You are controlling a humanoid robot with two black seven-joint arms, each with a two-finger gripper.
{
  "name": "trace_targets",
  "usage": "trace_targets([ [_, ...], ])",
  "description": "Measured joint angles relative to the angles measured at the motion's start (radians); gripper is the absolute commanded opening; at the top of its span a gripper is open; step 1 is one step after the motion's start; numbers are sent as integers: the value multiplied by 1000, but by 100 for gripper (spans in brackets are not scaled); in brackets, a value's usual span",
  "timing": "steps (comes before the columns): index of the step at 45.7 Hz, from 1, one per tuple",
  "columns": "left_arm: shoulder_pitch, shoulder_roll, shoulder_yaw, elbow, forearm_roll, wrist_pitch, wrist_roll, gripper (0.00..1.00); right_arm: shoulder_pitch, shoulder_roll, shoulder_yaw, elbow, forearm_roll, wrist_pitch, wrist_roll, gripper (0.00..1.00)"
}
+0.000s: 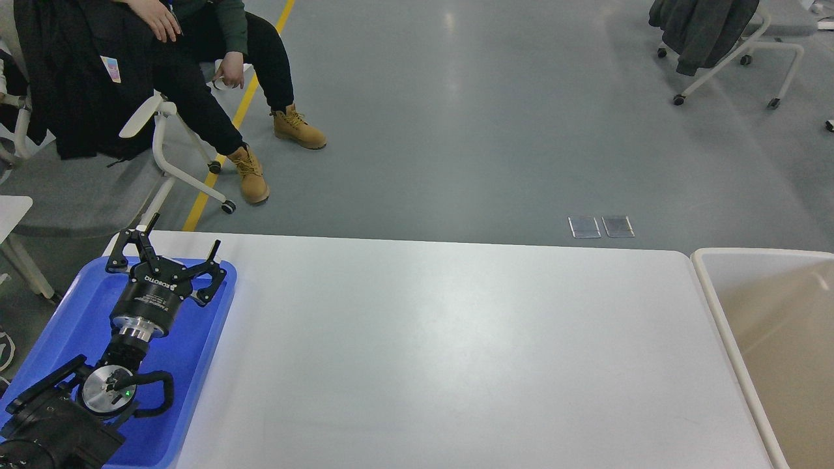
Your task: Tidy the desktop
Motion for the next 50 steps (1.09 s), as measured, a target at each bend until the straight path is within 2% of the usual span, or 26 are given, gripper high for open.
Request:
trace_targets([
  [3,0,0,0,0,0,0,0,99,-10,5,8,0,1,-8,-7,0],
  [4,0,0,0,0,0,0,0,99,-14,7,11,0,1,-11,-9,6],
  [6,0,0,0,0,0,0,0,99,-18,9,15,0,2,-14,-12,27],
  [7,0,0,0,0,0,0,0,99,-20,11,18,0,2,-17,-14,56],
  [10,0,0,0,0,0,0,0,99,-24,12,23,0,3,-20,-17,81],
  [13,0,0,0,0,0,0,0,99,-28,14,31,0,3,-23,-19,93],
  [17,0,0,0,0,0,0,0,99,-29,15,40,3,3,-26,-21,97],
  [35,0,0,0,0,0,0,0,99,13,0,52,14,-21,-17,-23,99],
  [41,0,0,0,0,0,0,1,99,80,-27,53,37,-46,-11,-23,99],
  [50,0,0,0,0,0,0,2,99,280,-78,49,152,-73,-6,-23,99],
])
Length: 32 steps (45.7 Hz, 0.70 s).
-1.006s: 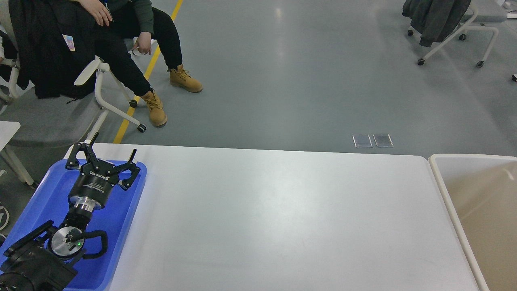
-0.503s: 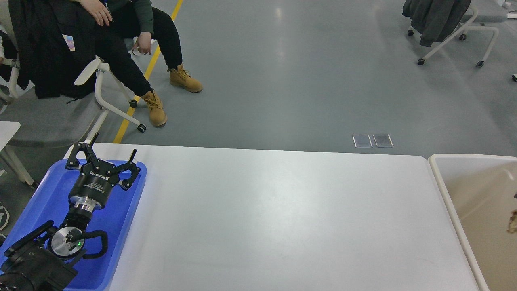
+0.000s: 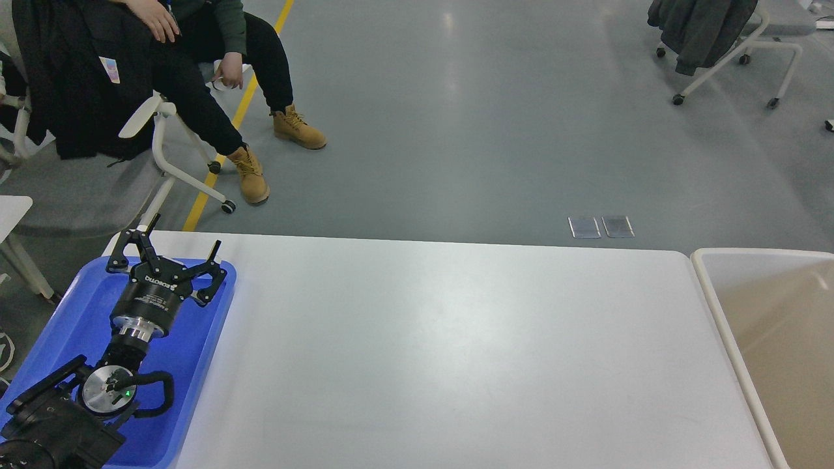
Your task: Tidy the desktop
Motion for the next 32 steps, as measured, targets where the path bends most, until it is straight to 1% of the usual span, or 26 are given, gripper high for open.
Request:
trace_targets([
  [8,0,0,0,0,0,0,0,99,208,-18,-20,126,-80,20,0,99],
  [15,0,0,0,0,0,0,0,99,354,-15,-38,198,-150,59,0,99],
  [27,0,-1,0,0,0,0,0,99,533,19,-44,299,-195,140,0,99],
  [32,0,0,0,1,0,0,0,99,596,36,5,344,-179,166,0,99],
])
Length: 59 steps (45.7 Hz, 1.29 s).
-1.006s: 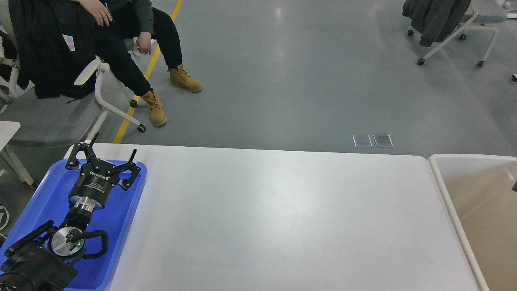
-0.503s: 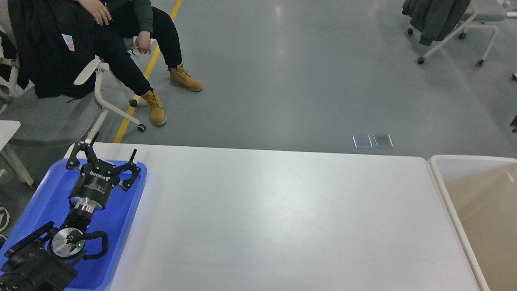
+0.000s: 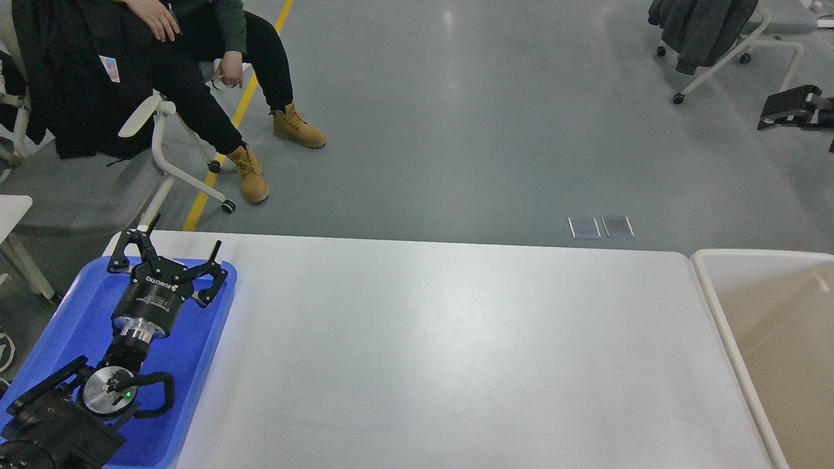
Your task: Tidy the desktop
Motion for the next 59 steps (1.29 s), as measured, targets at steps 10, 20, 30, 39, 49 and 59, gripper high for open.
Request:
trace_targets([
  [10,0,0,0,0,0,0,0,99,-22,35,210,10,214,-45,0,100],
  [20,0,1,0,0,0,0,0,99,-229,71,587,-136,397,-163,2,100],
  [30,0,1,0,0,0,0,-1,99,-513,174,1161,-374,467,-225,8,100],
  [39,0,1,0,0,0,0,-1,99,-717,256,1557,-476,482,-238,63,100],
  [49,1,1,0,0,0,0,-1,99,-943,313,1750,-466,469,-239,297,100],
  [59,1,1,0,0,0,0,-1,99,-1139,367,1814,-434,406,-238,448,100],
])
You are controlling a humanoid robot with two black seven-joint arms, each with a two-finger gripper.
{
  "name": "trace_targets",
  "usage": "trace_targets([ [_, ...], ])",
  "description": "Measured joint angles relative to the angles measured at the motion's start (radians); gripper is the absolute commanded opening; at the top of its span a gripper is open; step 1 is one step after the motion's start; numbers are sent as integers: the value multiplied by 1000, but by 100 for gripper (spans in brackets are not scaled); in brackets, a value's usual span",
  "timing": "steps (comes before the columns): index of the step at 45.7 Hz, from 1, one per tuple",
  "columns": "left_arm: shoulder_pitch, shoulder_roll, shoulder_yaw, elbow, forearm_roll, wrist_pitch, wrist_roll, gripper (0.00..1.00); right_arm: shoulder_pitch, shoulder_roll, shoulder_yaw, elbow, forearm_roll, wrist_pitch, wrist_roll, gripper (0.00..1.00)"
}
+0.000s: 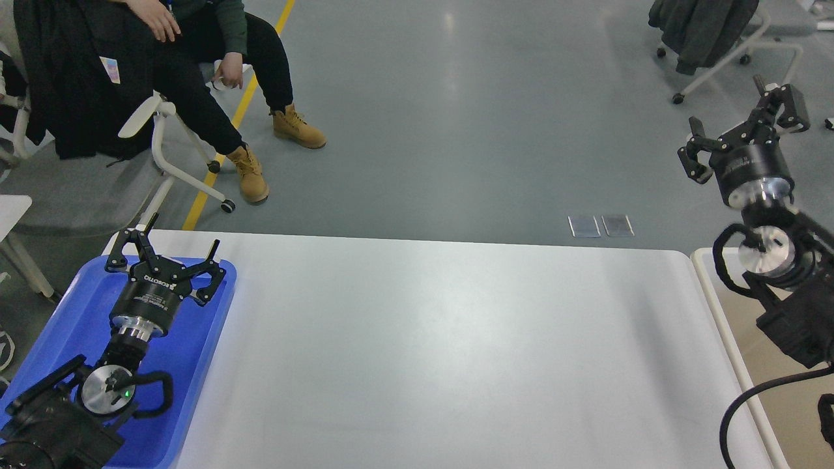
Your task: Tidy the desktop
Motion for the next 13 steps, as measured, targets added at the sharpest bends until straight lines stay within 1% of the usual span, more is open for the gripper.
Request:
trace_targets([
  [6,0,0,0,0,0,0,0,99,-79,18,15,10,-19,9,37,100],
  [13,0,0,0,0,0,0,0,99,-136,28,23,21,-30,25,59,100],
])
